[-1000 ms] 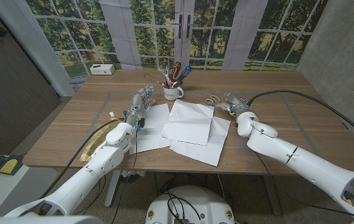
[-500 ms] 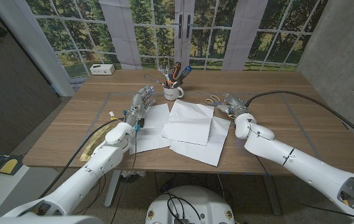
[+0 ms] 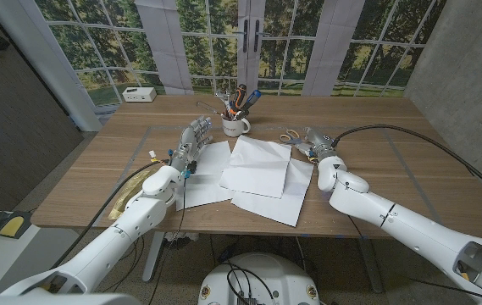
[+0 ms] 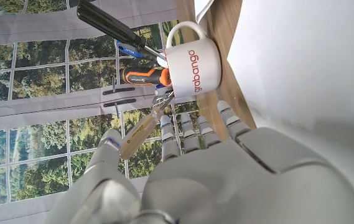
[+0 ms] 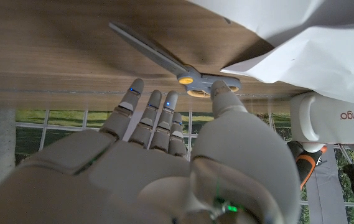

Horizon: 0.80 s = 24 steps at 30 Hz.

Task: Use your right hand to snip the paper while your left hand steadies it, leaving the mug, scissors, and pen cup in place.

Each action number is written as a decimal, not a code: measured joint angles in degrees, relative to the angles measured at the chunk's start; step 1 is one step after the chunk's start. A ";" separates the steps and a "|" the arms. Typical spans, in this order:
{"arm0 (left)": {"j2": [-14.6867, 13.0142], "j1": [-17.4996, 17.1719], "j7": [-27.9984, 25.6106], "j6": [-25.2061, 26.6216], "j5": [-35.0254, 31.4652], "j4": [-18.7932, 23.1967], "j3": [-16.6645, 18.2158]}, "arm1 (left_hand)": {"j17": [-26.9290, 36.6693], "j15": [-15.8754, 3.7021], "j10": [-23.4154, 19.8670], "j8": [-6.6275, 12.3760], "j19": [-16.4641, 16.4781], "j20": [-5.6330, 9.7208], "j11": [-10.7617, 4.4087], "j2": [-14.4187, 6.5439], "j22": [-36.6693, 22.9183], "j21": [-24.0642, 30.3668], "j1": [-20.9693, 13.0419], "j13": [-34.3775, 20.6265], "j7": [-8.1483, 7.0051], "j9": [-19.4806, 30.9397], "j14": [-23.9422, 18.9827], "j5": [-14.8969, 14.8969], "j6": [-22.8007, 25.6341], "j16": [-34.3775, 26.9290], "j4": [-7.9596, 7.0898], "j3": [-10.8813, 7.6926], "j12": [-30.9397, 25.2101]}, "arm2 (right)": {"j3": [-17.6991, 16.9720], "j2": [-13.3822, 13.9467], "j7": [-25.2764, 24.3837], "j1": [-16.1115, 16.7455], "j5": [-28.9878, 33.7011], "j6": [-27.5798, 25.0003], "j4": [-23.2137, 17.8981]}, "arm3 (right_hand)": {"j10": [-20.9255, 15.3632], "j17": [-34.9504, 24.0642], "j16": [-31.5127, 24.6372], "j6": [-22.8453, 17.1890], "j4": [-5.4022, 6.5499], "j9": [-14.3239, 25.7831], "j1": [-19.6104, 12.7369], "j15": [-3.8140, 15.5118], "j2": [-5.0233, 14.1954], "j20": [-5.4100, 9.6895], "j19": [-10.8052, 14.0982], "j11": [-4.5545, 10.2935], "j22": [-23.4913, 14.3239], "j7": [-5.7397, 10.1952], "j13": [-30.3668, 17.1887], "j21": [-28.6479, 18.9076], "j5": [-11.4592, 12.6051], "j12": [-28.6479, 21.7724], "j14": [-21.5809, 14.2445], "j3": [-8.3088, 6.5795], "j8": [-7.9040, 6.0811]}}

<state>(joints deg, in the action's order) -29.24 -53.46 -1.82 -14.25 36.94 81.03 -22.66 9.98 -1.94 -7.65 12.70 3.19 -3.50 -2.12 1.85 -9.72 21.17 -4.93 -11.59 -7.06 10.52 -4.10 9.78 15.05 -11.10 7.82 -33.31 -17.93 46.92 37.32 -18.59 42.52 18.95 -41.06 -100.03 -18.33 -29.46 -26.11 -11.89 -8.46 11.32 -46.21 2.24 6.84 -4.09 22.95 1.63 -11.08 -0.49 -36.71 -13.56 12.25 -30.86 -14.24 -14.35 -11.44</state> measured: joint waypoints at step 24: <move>0.10 -1.74 -0.29 -3.07 -0.19 0.14 0.92 | 0.00 -0.11 -0.38 0.00 0.61 0.25 -0.23 0.00 0.00 -0.63 0.00 0.00 0.31 0.00 -0.12 0.00 0.92 0.00 0.16 0.16 0.00 | 1.50 -2.45 -2.74 0.00 2.97 -4.31 1.93 | -1.22 -3.59 -1.45 0.64 1.21 0.29 2.32 0.12 -0.49 -1.15 0.08 -0.61 -0.27 -0.03 -3.53 -0.64 -0.45 -3.92 -0.50 2.10 0.66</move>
<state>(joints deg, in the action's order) -29.14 -55.20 -2.11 -17.32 36.75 81.17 -21.73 9.98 -2.05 -8.03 12.70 3.80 -3.25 -2.35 1.85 -9.72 20.55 -4.93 -11.59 -6.75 10.52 -4.21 9.78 15.97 -11.10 7.98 -33.15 -17.93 48.41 34.88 -21.32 42.53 21.93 -45.37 -98.10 -19.56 -33.05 -27.56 -11.25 -7.24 11.61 -43.89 2.35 6.35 -5.25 23.03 1.02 -11.34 -0.52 -40.23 -14.20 11.80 -34.78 -14.74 -12.25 -10.78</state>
